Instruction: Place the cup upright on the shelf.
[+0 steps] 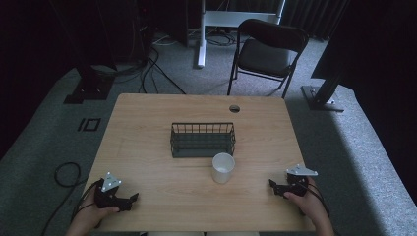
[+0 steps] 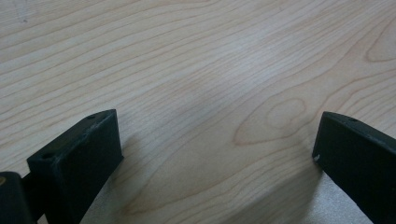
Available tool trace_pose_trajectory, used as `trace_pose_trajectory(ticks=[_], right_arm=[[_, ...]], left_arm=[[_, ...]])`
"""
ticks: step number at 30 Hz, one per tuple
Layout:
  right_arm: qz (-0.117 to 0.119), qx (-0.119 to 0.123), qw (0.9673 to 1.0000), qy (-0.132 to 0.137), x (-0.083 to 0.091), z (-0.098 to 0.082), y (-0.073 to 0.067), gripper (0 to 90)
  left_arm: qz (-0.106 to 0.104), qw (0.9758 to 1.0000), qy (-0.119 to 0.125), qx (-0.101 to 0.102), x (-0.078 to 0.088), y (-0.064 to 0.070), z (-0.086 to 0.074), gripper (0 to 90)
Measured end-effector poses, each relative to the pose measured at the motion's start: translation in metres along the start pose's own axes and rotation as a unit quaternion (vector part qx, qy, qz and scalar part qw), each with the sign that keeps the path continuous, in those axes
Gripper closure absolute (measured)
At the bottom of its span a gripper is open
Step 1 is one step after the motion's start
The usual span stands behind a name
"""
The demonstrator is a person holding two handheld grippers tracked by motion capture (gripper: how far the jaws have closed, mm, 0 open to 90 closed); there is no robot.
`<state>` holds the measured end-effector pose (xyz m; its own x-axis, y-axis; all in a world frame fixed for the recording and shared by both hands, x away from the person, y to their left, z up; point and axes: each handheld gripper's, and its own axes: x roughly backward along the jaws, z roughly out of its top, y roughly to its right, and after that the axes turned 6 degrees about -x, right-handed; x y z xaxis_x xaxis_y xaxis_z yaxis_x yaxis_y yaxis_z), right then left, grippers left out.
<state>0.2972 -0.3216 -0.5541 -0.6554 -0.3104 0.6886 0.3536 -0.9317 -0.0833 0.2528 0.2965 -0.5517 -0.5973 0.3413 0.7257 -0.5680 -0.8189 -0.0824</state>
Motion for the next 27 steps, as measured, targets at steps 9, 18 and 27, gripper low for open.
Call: trace_pose_trajectory(ticks=[9,18,27], right_arm=[[0.000,0.000,1.0000,0.000,0.000,0.000,0.000,12.5],[0.000,0.000,1.0000,0.000,0.000,0.000,0.000,12.4],[0.000,-0.001,1.0000,0.000,0.000,0.000,0.000,12.4]], left_arm=[[0.001,0.9998,-0.001,-0.017,-0.004,0.007,0.008,1.5],[-0.007,0.9993,0.003,-0.038,-0.006,0.015,0.022,1.5],[-0.021,0.9986,0.004,-0.047,-0.010,0.022,0.033,1.5]])
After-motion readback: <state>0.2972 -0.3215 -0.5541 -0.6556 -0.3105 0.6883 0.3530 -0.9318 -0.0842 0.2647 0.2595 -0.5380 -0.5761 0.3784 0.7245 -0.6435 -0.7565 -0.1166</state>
